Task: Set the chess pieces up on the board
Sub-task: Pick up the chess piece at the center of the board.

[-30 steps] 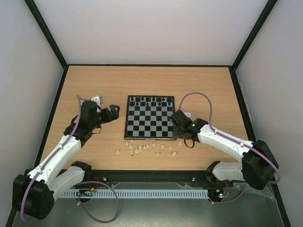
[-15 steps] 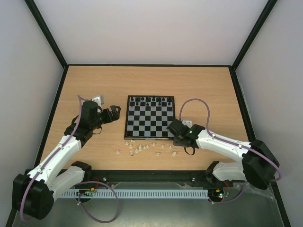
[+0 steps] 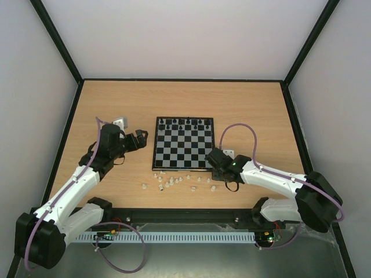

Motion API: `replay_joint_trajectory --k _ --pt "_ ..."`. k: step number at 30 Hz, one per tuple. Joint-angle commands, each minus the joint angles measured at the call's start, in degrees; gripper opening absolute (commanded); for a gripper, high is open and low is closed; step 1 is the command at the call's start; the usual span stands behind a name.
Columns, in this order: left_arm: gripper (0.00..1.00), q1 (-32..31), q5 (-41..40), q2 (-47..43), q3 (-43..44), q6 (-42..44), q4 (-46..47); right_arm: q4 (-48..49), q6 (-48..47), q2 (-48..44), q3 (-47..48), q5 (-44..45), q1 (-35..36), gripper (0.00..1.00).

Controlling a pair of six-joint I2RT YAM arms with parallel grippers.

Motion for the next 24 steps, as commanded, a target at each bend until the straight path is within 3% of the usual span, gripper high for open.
replay_joint_trajectory --k 1,8,14,21,24 --pt "0.99 -0.15 0.03 -0.18 -0.79 0.13 -0.88 -0.15 0.03 0.04 -1.4 -1.14 0.42 0.27" --pt "0.99 -0.13 -0.02 -0.31 -0.57 0.12 -0.8 -0.01 0.01 0.0 -1.22 -0.53 0.42 0.25" --pt "0.99 -0.13 0.02 0.12 -0.54 0.13 -0.47 -0.7 -0.07 0.54 -1.11 0.19 0.42 0.14" --pt "1.0 -0.29 0.2 0.7 -0.65 0.01 0.03 -0.97 0.02 1.25 -1.38 0.4 0.42 0.16" --pt "1.0 -0.26 0.2 0.88 -0.59 0.01 0.08 -0.94 -0.17 1.12 -1.22 0.42 0.42 0.1"
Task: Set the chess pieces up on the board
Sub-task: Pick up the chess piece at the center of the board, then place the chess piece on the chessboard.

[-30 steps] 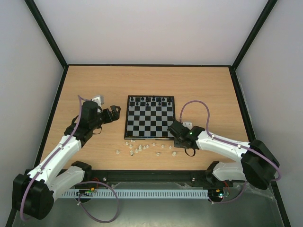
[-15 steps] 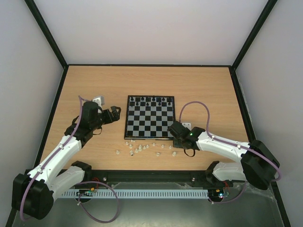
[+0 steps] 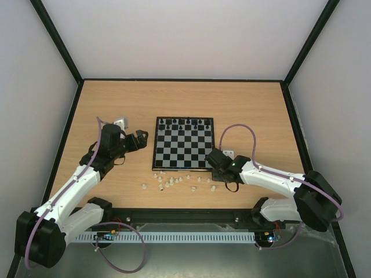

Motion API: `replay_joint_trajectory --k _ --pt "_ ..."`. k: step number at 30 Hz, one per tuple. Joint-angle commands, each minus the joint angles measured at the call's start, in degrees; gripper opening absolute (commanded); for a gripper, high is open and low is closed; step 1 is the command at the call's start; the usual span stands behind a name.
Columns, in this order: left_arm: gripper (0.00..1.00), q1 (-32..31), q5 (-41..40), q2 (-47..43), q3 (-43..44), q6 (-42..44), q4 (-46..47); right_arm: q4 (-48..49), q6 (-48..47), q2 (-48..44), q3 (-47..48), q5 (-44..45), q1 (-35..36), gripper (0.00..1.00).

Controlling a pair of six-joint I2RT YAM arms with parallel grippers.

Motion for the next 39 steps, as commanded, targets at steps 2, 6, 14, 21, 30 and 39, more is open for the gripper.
replay_joint_trajectory --k 2,6,14,21,30,39 --pt "1.0 -0.22 0.18 0.25 -0.25 0.04 -0.04 -2.6 -0.01 -0.03 0.24 0.87 0.38 0.05" --pt "0.99 -0.22 0.0 0.04 0.22 0.1 -0.48 -5.06 -0.76 -2.35 3.33 1.31 0.37 0.04" --pt "0.99 -0.23 -0.5 0.04 0.52 0.08 -0.67 -6.18 -3.97 -0.96 9.01 0.44 0.36 0.04" --pt "0.99 -0.23 -0.57 0.13 0.47 -0.12 -0.67 -4.85 -6.36 4.9 12.26 0.71 0.38 0.04" --pt "1.0 -0.3 -0.97 -0.62 0.27 -0.15 -1.11 -3.21 -7.8 10.24 15.01 1.49 0.38 0.04" --pt "1.0 -0.31 -1.23 -0.58 -0.01 -0.1 -1.12 -1.7 -8.62 13.46 16.08 1.49 0.2 0.05"
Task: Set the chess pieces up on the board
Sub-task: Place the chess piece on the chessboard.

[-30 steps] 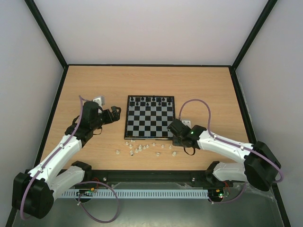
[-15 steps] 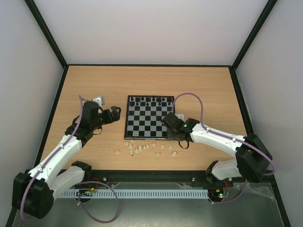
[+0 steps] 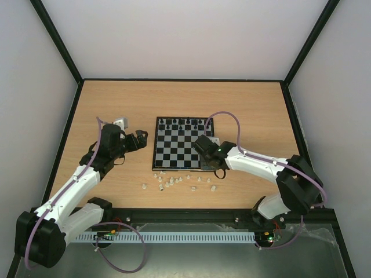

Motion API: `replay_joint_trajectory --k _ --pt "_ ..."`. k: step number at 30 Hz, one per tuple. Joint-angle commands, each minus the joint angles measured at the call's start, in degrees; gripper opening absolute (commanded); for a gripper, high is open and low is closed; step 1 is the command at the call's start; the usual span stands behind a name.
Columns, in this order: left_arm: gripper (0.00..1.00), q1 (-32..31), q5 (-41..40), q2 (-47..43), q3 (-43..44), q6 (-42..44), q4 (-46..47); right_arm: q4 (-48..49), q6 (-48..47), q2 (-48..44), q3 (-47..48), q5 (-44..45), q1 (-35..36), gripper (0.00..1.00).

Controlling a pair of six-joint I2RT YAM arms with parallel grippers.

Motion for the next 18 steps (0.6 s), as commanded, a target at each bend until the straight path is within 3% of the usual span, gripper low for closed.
replay_joint_trajectory --k 1,6,11,18 --pt "1.0 -0.28 -0.57 -0.59 -0.05 -0.03 -1.02 -0.12 -0.82 1.57 1.15 0.99 0.1 0.05" --pt "0.99 -0.32 -0.6 -0.33 -0.17 -0.02 -0.88 0.5 -1.03 2.54 0.97 0.76 -0.06 0.06" --pt "0.99 -0.32 -0.76 -0.22 -0.27 0.07 -0.77 0.67 -1.02 2.12 0.79 0.7 -0.15 0.13" --pt "0.99 -0.32 -0.95 -0.32 -0.15 0.03 -0.91 -1.1 -1.53 -1.93 1.56 0.51 -0.09 0.32"
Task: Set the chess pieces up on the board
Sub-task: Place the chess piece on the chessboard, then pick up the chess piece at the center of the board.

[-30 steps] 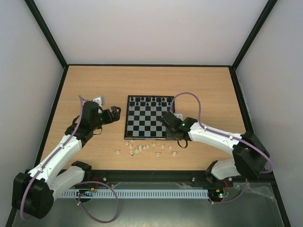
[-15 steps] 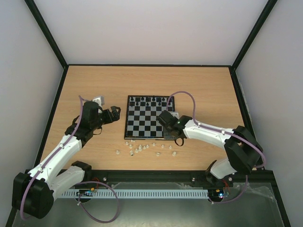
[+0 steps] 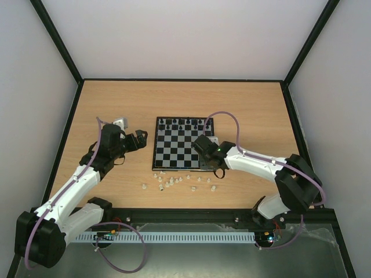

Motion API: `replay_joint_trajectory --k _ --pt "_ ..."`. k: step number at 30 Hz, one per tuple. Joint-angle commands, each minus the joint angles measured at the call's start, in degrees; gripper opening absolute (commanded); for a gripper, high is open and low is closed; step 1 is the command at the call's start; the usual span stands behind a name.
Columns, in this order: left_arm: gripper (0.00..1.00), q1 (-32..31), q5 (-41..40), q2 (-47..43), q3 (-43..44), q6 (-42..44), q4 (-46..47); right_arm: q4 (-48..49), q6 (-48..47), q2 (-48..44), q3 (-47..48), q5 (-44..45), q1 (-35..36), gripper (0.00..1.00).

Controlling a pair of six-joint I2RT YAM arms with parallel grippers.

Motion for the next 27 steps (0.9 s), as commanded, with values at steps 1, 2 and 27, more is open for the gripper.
replay_joint_trajectory --k 1,2,27 --pt "1.0 -0.35 -0.62 -0.42 0.0 0.14 -1.15 -3.31 -0.65 -4.71 1.44 0.43 0.02 0.36" --pt "0.99 -0.27 -0.79 -0.62 0.21 0.12 -1.36 -3.9 -0.7 -6.04 1.43 0.45 0.13 0.4" --pt "0.99 -0.22 -2.97 -5.74 -0.31 -0.72 -4.96 1.14 0.98 -1.63 -3.64 -8.81 10.9 0.26"
